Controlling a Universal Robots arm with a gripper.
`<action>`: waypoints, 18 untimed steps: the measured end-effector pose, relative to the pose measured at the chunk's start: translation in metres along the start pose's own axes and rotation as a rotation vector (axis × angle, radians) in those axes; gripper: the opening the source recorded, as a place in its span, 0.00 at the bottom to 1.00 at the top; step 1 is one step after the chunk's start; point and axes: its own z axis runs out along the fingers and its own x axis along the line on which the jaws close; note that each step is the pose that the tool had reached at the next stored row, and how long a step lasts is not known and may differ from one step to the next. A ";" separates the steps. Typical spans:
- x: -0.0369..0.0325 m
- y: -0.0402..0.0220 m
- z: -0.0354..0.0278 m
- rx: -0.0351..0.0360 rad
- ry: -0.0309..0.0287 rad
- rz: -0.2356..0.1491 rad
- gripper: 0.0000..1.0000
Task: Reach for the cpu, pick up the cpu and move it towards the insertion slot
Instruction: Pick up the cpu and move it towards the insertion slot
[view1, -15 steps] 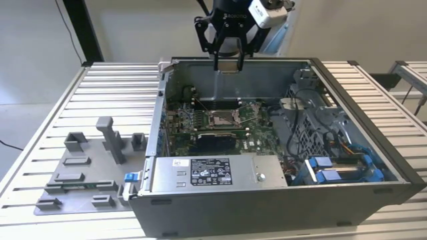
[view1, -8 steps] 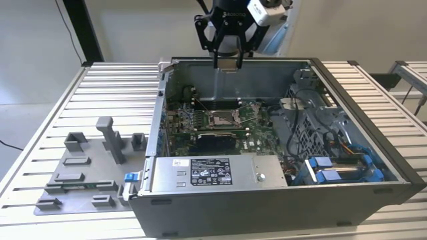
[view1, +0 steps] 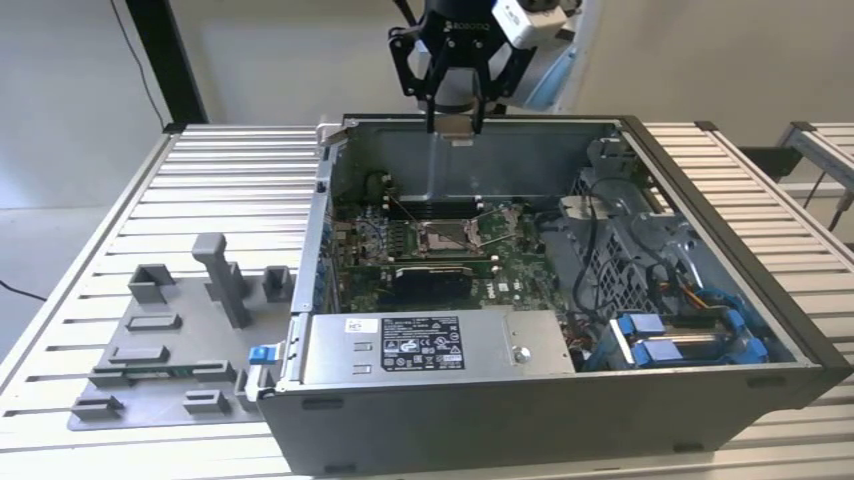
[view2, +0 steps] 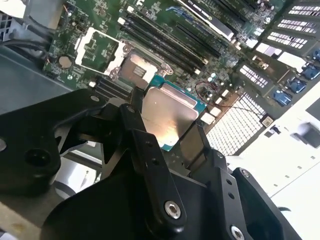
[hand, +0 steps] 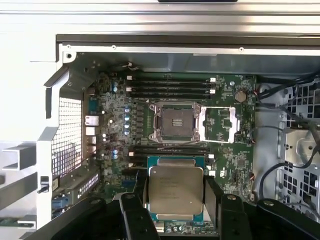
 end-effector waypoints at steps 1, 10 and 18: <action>-0.0001 0.0015 0.0002 0.0000 0.0000 0.001 0.00; -0.0060 0.0208 0.0018 -0.0001 -0.0003 0.002 0.00; -0.0083 0.0286 0.0023 0.0000 -0.0004 0.002 0.00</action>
